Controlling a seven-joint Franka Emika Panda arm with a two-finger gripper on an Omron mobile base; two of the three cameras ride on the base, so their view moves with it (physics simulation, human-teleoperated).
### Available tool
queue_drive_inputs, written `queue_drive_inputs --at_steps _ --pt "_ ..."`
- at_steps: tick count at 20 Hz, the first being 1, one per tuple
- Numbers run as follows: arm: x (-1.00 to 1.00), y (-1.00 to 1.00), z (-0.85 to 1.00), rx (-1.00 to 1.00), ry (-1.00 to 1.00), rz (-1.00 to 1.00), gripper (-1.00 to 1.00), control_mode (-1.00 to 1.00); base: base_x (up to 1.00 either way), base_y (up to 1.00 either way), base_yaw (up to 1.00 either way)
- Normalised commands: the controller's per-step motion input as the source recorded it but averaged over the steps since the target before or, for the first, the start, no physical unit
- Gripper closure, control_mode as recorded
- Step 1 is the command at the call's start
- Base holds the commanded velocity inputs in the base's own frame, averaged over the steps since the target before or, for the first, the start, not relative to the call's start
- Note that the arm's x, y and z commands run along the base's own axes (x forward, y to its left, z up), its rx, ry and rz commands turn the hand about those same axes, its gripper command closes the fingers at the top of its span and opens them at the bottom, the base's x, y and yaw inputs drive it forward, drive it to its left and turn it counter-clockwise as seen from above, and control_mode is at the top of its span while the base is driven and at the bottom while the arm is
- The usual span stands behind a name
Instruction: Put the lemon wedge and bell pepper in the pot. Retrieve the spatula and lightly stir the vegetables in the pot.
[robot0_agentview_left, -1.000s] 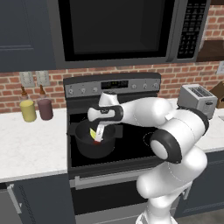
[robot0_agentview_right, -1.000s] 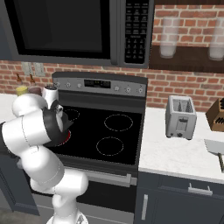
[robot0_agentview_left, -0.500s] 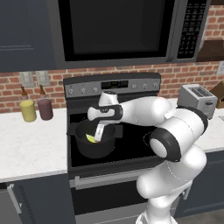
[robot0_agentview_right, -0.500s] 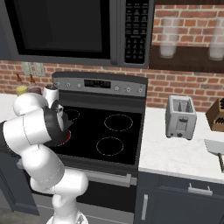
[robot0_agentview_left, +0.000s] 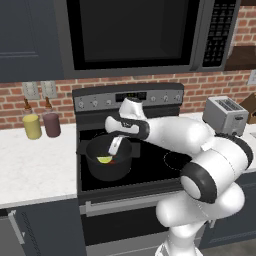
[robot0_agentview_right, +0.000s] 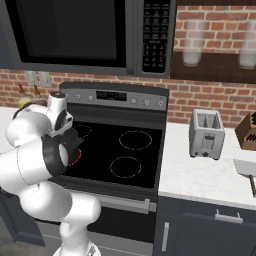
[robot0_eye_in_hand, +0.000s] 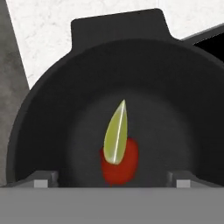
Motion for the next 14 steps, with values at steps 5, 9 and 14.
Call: queue_drive_inputs --at_steps 5,9,14 --pt "-0.39 -0.3 0.77 0.07 -0.01 -0.24 -1.0 -1.0 0.0 0.0 0.0" --pt "-0.5 -0.41 0.79 0.06 0.0 -0.3 -1.0 -1.0 0.0 0.0 0.0" --pt "-0.69 -0.41 0.65 0.01 0.01 -0.35 -1.0 -1.0 0.0 0.0 0.0"
